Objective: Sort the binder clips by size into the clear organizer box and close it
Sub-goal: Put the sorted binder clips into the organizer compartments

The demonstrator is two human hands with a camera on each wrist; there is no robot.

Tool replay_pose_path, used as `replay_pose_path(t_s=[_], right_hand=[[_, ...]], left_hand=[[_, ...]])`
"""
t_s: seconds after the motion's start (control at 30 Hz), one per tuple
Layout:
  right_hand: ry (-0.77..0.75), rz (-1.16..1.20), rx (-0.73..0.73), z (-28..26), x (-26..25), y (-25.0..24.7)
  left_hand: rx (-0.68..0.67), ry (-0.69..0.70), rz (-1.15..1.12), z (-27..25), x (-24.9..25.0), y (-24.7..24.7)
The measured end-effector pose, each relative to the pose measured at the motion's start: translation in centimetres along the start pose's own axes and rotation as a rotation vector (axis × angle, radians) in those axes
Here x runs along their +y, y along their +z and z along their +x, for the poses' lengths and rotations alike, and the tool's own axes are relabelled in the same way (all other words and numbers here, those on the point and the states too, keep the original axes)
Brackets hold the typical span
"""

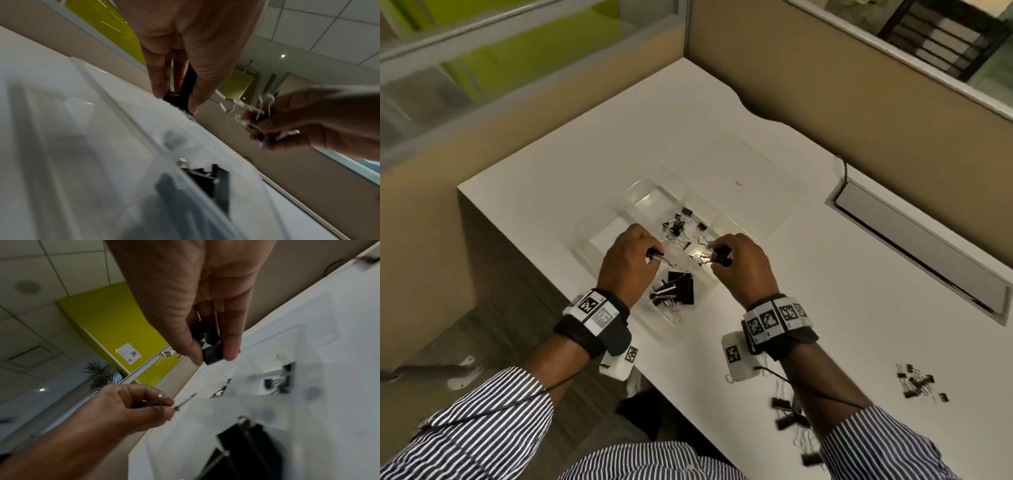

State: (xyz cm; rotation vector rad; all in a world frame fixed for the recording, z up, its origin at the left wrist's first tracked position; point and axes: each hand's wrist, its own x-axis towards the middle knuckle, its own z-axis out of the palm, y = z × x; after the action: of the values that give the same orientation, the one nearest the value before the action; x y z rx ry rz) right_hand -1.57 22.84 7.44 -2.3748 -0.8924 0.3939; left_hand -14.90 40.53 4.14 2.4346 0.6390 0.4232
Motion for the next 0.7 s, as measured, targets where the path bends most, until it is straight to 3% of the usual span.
replay_pose_path(t_s=[0.13, 0.3, 0.53, 0.7], right_hand=[[-0.040, 0.022, -0.050, 3.0, -4.0, 3.0], [-0.049, -0.025, -0.109, 5.3, -6.3, 6.1], [-0.078, -0.131, -0.228, 5.8, -6.2, 8.2], [-0.090, -0.149, -0.134, 5.0, -3.9, 6.2]], left_hand=[[-0.056, -0.026, -0.011, 0.9, -3.4, -0.1], [-0.174, 0.071, 0.009, 0.8, -5.9, -1.2], [-0.141, 0.097, 0.026, 0.2, -7.3, -2.3], [-0.186, 0.109, 0.034, -0.1, -6.1, -1.0]])
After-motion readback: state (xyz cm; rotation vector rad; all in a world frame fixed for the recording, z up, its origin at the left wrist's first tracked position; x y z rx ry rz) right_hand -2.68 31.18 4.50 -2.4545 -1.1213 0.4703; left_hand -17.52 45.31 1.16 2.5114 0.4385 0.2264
